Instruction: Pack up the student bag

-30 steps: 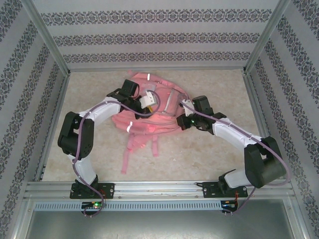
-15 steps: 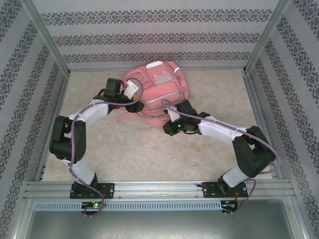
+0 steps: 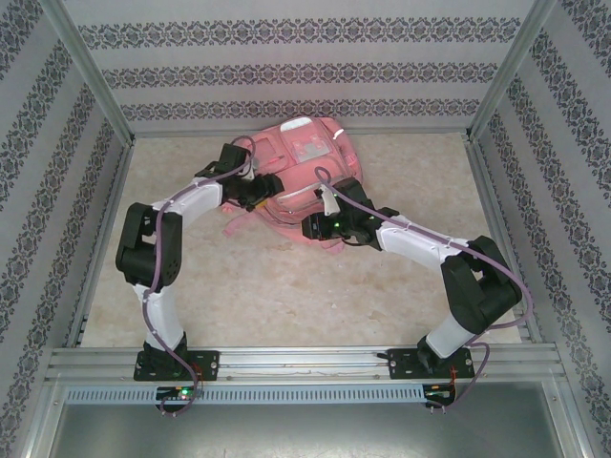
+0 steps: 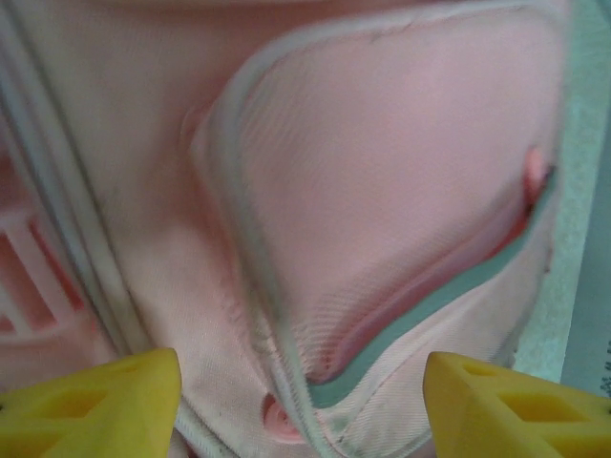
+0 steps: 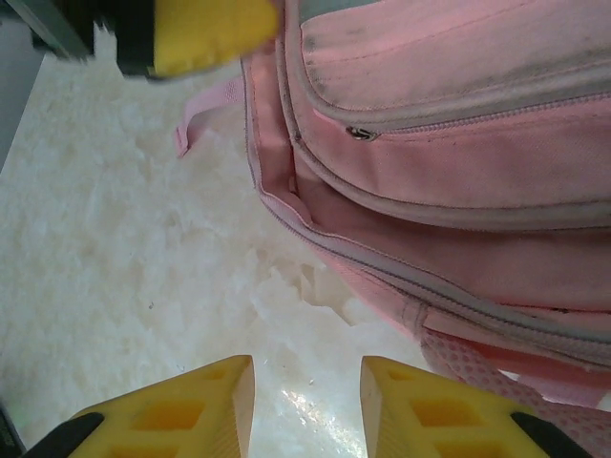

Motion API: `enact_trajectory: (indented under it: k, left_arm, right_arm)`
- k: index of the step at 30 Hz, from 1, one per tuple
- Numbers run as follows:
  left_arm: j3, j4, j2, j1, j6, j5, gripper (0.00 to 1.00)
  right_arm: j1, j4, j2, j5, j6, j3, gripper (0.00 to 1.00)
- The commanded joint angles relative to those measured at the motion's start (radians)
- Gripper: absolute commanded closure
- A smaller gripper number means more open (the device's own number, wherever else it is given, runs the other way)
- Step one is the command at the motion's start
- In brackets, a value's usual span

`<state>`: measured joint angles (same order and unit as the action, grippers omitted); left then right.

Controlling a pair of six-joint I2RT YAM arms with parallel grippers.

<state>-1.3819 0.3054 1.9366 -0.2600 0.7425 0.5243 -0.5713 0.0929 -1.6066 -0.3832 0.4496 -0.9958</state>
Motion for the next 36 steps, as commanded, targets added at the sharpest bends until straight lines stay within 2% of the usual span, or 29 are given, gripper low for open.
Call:
enact_trajectory:
  k: [1,3,4,6,9,18,22,25,29,33,36]
  left_arm:
    - [-0.066,0.088,0.047,-0.037,0.155,-0.035,0.37]
    - [-0.089,0.085,0.08,-0.047,0.185,-0.033,0.44]
    - [-0.093,0.079,0.087,-0.052,0.196,-0.035,0.52]
    - [-0.095,0.064,0.087,-0.055,0.215,-0.049,0.75]
    - [-0.102,0.056,0.057,-0.058,0.248,-0.046,0.99]
    - [-0.126,0.121,-0.035,-0.091,0.393,0.048,1.0]
    - [-0.104,0.082,-0.068,-0.113,0.473,0.056,1.0]
    - [-0.101,0.062,-0.087,-0.125,0.514,0.054,1.0]
    - [-0.097,0.039,-0.095,-0.143,0.558,0.06,1.0]
    - [-0.07,-0.011,-0.1,-0.171,0.611,0.07,1.0]
    - [-0.051,-0.05,-0.103,-0.178,0.631,0.076,1.0]
  right_arm:
    - [0.004,-0.015,0.007,0.007,0.015,-0.013,0.65]
    - [0.004,-0.013,0.008,0.014,0.016,-0.006,0.65]
    - [0.004,-0.012,0.007,0.017,0.022,-0.006,0.66]
    - [0.004,-0.016,-0.002,0.016,0.046,-0.008,0.64]
    - [-0.005,-0.051,-0.023,0.018,0.104,-0.012,0.6]
    - [-0.043,-0.195,-0.096,0.137,0.304,-0.045,0.59]
    - [-0.063,-0.204,-0.102,0.22,0.343,-0.052,0.54]
    - [-0.079,-0.218,-0.115,0.277,0.388,-0.048,0.54]
    - [-0.111,-0.21,-0.139,0.412,0.409,-0.064,0.55]
    - [-0.146,-0.072,-0.145,0.646,0.444,-0.11,0.49]
    - [-0.144,0.015,-0.16,0.75,0.486,-0.128,0.5]
